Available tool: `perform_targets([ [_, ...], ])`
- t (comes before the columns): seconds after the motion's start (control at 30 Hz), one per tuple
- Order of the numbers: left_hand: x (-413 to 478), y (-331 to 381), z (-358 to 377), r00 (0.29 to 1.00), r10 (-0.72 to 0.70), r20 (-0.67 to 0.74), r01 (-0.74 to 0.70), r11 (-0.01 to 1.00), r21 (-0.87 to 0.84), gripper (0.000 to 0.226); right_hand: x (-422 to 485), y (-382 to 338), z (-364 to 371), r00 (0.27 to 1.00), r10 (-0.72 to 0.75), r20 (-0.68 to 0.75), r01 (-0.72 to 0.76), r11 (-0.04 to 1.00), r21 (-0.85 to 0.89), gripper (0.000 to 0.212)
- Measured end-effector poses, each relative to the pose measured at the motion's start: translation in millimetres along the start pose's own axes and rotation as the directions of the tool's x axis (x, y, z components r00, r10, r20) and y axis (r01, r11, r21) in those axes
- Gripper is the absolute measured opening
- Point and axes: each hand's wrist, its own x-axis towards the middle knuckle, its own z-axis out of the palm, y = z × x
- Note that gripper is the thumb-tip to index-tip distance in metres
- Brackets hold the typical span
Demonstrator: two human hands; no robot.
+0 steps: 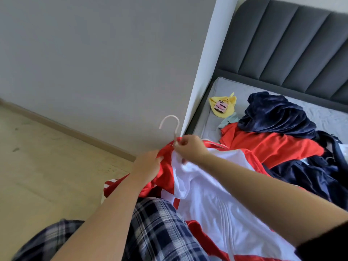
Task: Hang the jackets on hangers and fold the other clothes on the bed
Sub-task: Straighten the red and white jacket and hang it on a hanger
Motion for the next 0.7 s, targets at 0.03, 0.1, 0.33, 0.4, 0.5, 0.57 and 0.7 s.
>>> perform_targets([
  [0.03, 0.0, -0.9, -0.8, 0.999, -0.007, -0.043, 0.005, 0.999, -0.048, 0.031, -4.2, -2.0, 7.6, 0.997, -0.049, 0.062, 0.052, 0.998, -0.042, 0.032],
  [0.1, -0.2, -3.1, -3.5, 0.996, 0.010, -0.090, -0.021, 0.993, -0.118, 0.028, -4.9, 1.3, 6.1, 0.992, -0.126, -0.016, 0.122, 0.983, -0.139, 0.027],
  [0.33, -2.4, -3.2, -7.2, 0.984, 0.024, -0.176, -0.047, 0.991, -0.124, 0.025, 18.3, 27.4, -14.8, 0.918, -0.391, -0.060, 0.318, 0.820, -0.476, 0.026],
  [0.4, -3.7, -3.0, -5.3, 0.977, 0.028, -0.212, -0.049, 0.994, -0.095, 0.025, 22.1, 31.9, -14.3, 0.970, -0.238, 0.049, 0.236, 0.881, -0.411, 0.033],
  [0.5, -3.6, -4.0, -5.6, 0.963, 0.025, -0.267, -0.052, 0.994, -0.096, 0.026, 25.7, 28.6, -16.9, 0.977, -0.188, 0.100, 0.209, 0.932, -0.296, 0.036],
  [0.57, -0.6, -5.2, -10.6, 0.955, 0.027, -0.295, -0.055, 0.994, -0.090, 0.026, 28.0, 21.4, -23.9, 0.981, -0.143, 0.131, 0.167, 0.967, -0.194, 0.035],
  [0.7, 0.4, -0.6, -22.1, 0.923, -0.023, -0.383, -0.032, 0.990, -0.135, 0.025, 31.8, 7.1, -39.5, 0.983, -0.094, 0.157, 0.142, 0.932, -0.333, 0.035],
])
